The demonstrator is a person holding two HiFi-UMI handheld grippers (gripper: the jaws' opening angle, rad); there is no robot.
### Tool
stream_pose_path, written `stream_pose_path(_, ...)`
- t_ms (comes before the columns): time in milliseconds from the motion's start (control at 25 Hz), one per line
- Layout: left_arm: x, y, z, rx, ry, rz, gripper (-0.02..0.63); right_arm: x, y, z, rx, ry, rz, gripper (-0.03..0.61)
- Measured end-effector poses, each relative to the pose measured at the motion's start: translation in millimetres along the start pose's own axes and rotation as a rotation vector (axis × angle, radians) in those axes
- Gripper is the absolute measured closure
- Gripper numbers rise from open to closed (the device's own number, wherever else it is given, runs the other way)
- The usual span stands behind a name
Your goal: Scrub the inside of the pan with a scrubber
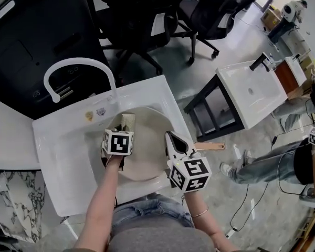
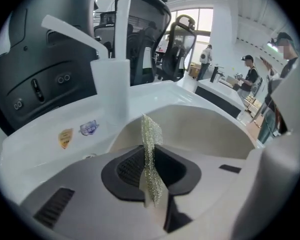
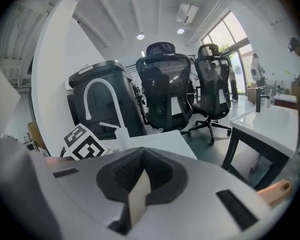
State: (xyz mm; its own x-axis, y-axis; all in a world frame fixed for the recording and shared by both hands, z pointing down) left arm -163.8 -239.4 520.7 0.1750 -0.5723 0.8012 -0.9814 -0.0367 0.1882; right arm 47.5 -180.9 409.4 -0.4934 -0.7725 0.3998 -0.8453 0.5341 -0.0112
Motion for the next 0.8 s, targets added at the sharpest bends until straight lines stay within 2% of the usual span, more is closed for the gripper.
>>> stream_pose_path(280, -19, 30, 4, -0.045, -0.049, 0.074, 0.546, 8, 13, 5, -0.019, -0.003, 0.036, 0.568)
stream_pose_path(400, -29, 33, 4, -0.079, -0.079, 0.059, 0.546, 7, 14, 6, -0.024, -0.009, 0.038, 0.568)
stream_pose_path(560, -47, 15, 13, -0.026, -0.137, -0.05, 0.547, 4, 14, 6, -0.024, -0.016, 0.029, 0.568)
stream_pose_path(800, -56, -51, 14, 0.176, -0.181, -0.248, 0.548, -9, 7, 2, -0.015, -0.017, -0.012, 0.569)
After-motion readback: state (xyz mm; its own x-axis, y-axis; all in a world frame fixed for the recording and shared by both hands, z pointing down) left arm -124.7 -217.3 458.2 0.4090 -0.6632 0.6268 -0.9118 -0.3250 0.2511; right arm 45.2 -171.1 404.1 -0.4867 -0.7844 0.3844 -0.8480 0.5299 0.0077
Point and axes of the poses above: the fingertips, and each gripper's own axes: x forward along the fingers, y to its left, z out of its top, the point moved 8 cm from there along -x, backward along the fingers, and after that the axes turned 12 degrees about -x, right-handed, at the moved point
